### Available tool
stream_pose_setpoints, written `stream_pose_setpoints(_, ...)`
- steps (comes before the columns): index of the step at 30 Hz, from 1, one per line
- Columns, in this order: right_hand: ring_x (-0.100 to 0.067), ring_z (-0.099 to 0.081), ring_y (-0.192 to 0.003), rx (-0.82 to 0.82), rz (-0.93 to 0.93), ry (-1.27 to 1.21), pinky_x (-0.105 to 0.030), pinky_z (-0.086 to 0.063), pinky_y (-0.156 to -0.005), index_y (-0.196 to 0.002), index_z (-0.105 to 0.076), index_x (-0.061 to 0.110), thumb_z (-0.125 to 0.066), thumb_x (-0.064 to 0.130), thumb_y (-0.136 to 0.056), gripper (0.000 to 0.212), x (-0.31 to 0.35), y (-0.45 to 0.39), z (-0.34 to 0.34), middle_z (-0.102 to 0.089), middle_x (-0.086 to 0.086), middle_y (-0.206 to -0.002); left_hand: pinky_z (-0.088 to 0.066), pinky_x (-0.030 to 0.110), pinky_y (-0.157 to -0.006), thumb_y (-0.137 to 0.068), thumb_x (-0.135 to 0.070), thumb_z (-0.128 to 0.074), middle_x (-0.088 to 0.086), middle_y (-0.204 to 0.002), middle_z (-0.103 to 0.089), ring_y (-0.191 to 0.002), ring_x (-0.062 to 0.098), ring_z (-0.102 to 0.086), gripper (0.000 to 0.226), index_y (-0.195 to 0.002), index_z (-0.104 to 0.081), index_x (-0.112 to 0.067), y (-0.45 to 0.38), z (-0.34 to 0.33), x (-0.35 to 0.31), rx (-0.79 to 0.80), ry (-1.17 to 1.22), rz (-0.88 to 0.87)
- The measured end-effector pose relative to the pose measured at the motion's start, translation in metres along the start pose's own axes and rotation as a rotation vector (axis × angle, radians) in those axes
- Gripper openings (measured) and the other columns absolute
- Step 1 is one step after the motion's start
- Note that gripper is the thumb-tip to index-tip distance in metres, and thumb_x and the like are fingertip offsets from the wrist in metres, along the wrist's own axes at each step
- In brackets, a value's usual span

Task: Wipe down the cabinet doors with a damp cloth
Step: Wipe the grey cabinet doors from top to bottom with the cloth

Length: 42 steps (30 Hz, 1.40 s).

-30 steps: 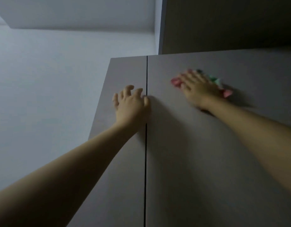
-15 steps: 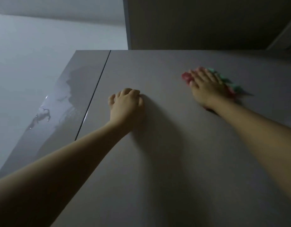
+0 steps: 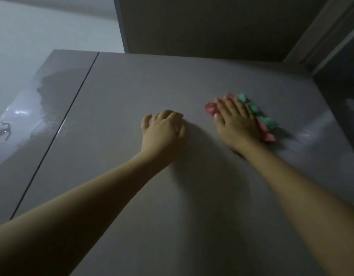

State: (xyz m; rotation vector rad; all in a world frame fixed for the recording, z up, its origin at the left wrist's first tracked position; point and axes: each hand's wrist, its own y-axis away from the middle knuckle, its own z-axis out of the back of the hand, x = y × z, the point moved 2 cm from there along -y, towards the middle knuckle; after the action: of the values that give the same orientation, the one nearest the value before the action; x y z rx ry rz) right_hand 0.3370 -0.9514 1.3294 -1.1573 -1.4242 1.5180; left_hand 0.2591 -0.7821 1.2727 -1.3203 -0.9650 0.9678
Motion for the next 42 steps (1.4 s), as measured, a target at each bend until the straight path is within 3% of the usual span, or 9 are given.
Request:
stream_pose_setpoints(4,-0.023,-0.029,-0.142,0.021,0.365,-0.040,-0.039,-0.017,-0.115,-0.146,-0.036,0.021,-0.019,0.042,-0.095,0.058,-0.015,0.072,0.005,-0.034,-0.003,-0.153,-0.006,0.037,-0.117,-0.098,-0.028,-0.039,-0.001,-0.139,-0.048,-0.130,0.016,-0.036,0.037,-0.131,-0.055,-0.022,0.007,-0.019,-0.023,0.024,0.015,-0.040)
stream_pose_setpoints(10,-0.021,-0.009,-0.148,0.032,-0.073,0.044,-0.033,-0.001,-0.119,-0.152,-0.017,0.021,-0.007,0.047,-0.085,0.072,-0.087,0.019,0.013,-0.013,-0.003,-0.160,0.000,0.040,-0.118,-0.099,-0.030,-0.037,-0.003,-0.144,-0.043,-0.136,0.014,-0.031,0.039,-0.136,-0.049,-0.023,0.012,-0.037,-0.049,0.027,-0.012,-0.114)
stream_pose_setpoints(14,-0.027,-0.029,-0.142,-0.078,0.224,-0.037,-0.039,-0.018,-0.116,-0.144,-0.040,0.014,-0.024,0.041,-0.095,0.058,-0.055,0.091,0.011,-0.037,-0.007,-0.151,0.001,0.038,-0.117,-0.095,-0.037,-0.027,-0.004,-0.142,-0.045,-0.135,0.012,-0.033,0.048,-0.135,-0.049,-0.023,0.018,-0.046,-0.070,0.057,0.002,-0.136)
stream_pose_setpoints(17,-0.024,-0.032,-0.140,-0.016,0.335,0.001,-0.039,-0.022,-0.114,-0.144,-0.040,0.015,-0.028,0.038,-0.096,0.054,-0.086,0.104,0.014,-0.038,-0.006,-0.151,0.002,0.041,-0.116,-0.092,-0.038,-0.025,-0.002,-0.141,-0.046,-0.134,0.015,-0.035,0.053,-0.137,-0.047,-0.021,0.022,-0.054,-0.079,0.099,-0.060,-0.164)
stream_pose_setpoints(23,-0.023,-0.012,-0.147,0.028,-0.200,0.113,-0.034,-0.002,-0.120,-0.151,-0.018,0.012,-0.016,0.039,-0.099,0.059,-0.138,0.045,0.021,-0.016,-0.009,-0.159,0.003,0.042,-0.115,-0.098,-0.035,-0.031,0.003,-0.139,-0.049,-0.131,0.019,-0.039,0.046,-0.139,-0.042,-0.019,0.020,-0.054,-0.092,0.127,-0.071,-0.101)
stream_pose_setpoints(26,-0.034,-0.034,-0.139,-0.112,0.067,0.032,-0.042,-0.019,-0.116,-0.141,-0.044,0.006,-0.024,0.037,-0.096,0.058,-0.098,0.096,0.018,-0.040,-0.014,-0.148,0.002,0.042,-0.115,-0.096,-0.036,-0.030,0.002,-0.138,-0.050,-0.130,0.019,-0.041,0.048,-0.139,-0.043,-0.019,0.020,-0.053,-0.091,0.122,-0.077,-0.098)
stream_pose_setpoints(30,-0.020,-0.022,-0.143,0.012,0.309,0.001,-0.034,-0.014,-0.116,-0.144,-0.041,0.015,-0.027,0.039,-0.098,0.053,-0.104,0.149,0.026,-0.029,-0.001,-0.153,0.004,0.041,-0.116,-0.097,-0.030,-0.035,0.002,-0.140,-0.049,-0.132,0.017,-0.040,0.044,-0.140,-0.041,-0.018,0.022,-0.050,-0.087,0.133,-0.032,-0.106)
stream_pose_setpoints(36,-0.031,-0.019,-0.145,-0.025,-0.186,0.087,-0.040,-0.009,-0.120,-0.148,-0.028,0.011,-0.004,0.049,-0.086,0.077,-0.140,0.085,0.019,-0.025,-0.013,-0.156,0.004,0.040,-0.116,-0.097,-0.029,-0.037,0.002,-0.142,-0.046,-0.134,0.017,-0.036,0.043,-0.138,-0.043,-0.017,0.030,-0.048,-0.077,0.129,-0.017,-0.103)
stream_pose_setpoints(42,-0.028,-0.030,-0.140,-0.047,0.231,0.117,-0.039,-0.019,-0.112,-0.144,-0.038,0.009,-0.029,0.034,-0.096,0.055,-0.118,0.131,0.025,-0.036,-0.010,-0.150,0.003,0.043,-0.116,-0.084,-0.041,-0.022,0.001,-0.141,-0.047,-0.135,0.018,-0.035,0.062,-0.138,-0.044,-0.019,0.028,-0.054,-0.081,0.120,-0.042,-0.119)
